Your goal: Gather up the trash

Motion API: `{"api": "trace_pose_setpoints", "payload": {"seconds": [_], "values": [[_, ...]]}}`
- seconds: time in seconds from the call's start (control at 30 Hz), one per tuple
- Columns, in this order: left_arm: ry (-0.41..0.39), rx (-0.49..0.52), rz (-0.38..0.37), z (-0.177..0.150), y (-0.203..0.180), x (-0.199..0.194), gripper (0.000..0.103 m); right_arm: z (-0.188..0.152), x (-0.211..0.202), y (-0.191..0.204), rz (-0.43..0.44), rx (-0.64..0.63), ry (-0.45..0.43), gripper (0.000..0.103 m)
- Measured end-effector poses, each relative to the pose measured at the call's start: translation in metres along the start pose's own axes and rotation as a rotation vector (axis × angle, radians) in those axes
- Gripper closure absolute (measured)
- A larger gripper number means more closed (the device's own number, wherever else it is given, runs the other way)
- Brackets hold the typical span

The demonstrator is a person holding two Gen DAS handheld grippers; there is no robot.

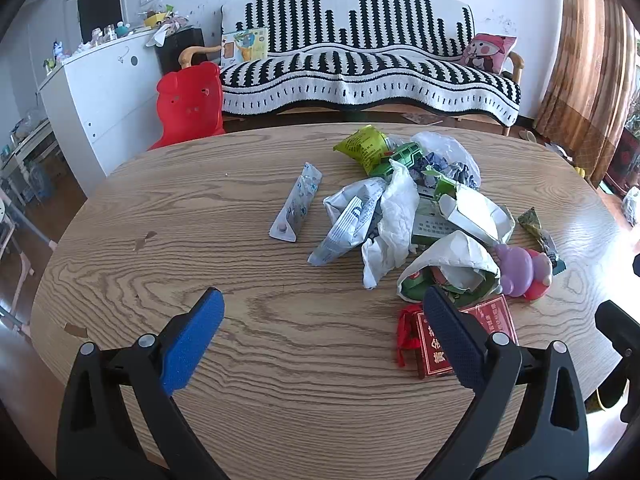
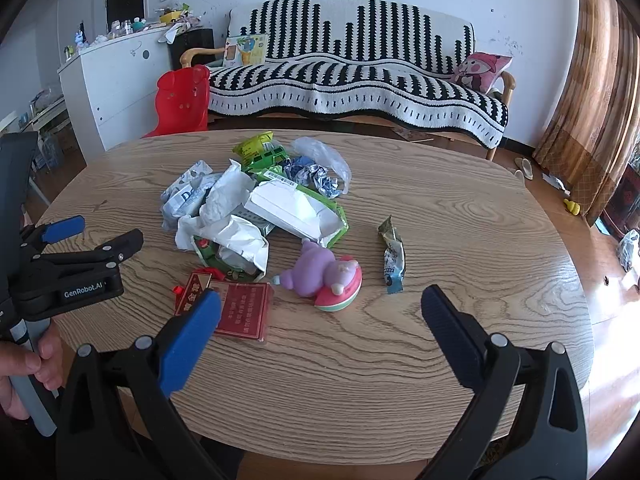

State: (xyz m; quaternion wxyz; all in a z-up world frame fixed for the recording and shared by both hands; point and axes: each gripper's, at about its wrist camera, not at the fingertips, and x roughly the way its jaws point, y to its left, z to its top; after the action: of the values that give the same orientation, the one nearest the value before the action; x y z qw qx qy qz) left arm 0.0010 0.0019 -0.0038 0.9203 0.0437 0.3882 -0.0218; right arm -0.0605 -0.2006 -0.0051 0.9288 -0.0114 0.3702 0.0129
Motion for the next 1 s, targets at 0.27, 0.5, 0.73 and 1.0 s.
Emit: {"api": "trace_pose_setpoints", "payload": {"seconds": [0.27, 0.5, 0.73, 1.0], "values": [[0.0, 0.0, 0.001, -0.0001, 0.0, 0.0002, 0.006, 0.0, -0.0041, 0.0003, 0.006, -0.002, -0.005, 0.006], [0.0, 0.001, 0.0, -0.0004, -0.0007, 0.0006, 0.006, 0.0001, -0.0047, 0.0002, 0.006, -0.001, -0.006, 0.006], [0.0, 0.001, 0.0, -0.0008, -0.0007, 0.0007, 0.006, 0.0007, -0.0053, 0.001, 0.007, -0.001, -0.007, 0.006], [0.002, 0.0, -0.001, -0.0007, -0.0012, 0.0011, 0.006, 0.0008, -0.0063, 0.0011, 0.009, 0.0, -0.008, 0.006]]}}
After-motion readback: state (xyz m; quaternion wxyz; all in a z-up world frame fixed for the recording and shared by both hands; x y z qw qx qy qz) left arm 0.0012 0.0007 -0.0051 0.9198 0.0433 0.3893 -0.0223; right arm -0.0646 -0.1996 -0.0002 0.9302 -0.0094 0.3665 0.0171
